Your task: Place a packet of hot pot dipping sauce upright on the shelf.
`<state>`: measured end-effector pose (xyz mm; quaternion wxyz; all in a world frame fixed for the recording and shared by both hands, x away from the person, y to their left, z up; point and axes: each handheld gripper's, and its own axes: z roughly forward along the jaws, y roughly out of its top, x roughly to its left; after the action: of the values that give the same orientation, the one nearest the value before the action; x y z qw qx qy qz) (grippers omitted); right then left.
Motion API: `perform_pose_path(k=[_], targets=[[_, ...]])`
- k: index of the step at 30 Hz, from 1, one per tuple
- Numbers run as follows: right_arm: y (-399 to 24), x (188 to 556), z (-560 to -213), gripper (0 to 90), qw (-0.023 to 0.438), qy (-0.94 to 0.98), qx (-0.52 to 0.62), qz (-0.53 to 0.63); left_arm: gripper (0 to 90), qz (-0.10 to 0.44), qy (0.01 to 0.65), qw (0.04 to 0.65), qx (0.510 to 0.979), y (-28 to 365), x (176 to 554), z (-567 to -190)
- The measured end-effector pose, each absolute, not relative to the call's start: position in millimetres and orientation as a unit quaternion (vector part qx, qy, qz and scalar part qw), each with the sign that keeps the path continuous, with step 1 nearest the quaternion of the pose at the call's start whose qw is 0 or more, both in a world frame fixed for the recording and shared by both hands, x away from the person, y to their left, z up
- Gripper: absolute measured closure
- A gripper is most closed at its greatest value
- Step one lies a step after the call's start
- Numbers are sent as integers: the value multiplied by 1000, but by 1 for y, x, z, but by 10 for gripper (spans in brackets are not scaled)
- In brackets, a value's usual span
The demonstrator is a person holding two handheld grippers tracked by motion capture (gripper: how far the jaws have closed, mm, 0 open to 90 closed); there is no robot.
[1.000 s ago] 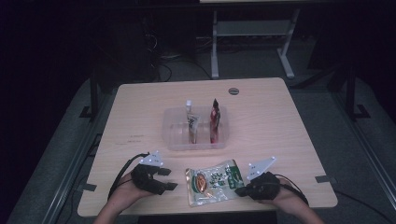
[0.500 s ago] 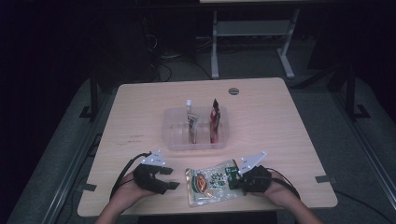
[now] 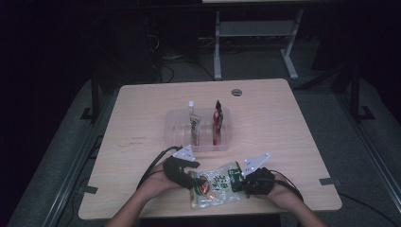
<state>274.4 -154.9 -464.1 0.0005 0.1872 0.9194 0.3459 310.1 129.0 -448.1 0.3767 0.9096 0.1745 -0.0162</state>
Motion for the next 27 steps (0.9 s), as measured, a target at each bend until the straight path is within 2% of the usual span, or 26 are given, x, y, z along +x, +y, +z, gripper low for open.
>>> perform_pose_path(k=[9,13,17,23,27], targets=[[-155,274,-464,898,1,920,188,345,264,-33,141,347,927,117,310,-461],[-155,273,-464,898,0,919,192,346,256,-22,133,347,928,115,305,-462],[-155,273,-464,898,-1,918,193,346,287,-10,125,346,930,113,301,-462],[-155,273,-464,898,2,918,198,344,465,24,113,339,934,109,292,-461],[-155,272,-463,897,-6,916,207,343,674,33,115,344,931,111,293,-461]])
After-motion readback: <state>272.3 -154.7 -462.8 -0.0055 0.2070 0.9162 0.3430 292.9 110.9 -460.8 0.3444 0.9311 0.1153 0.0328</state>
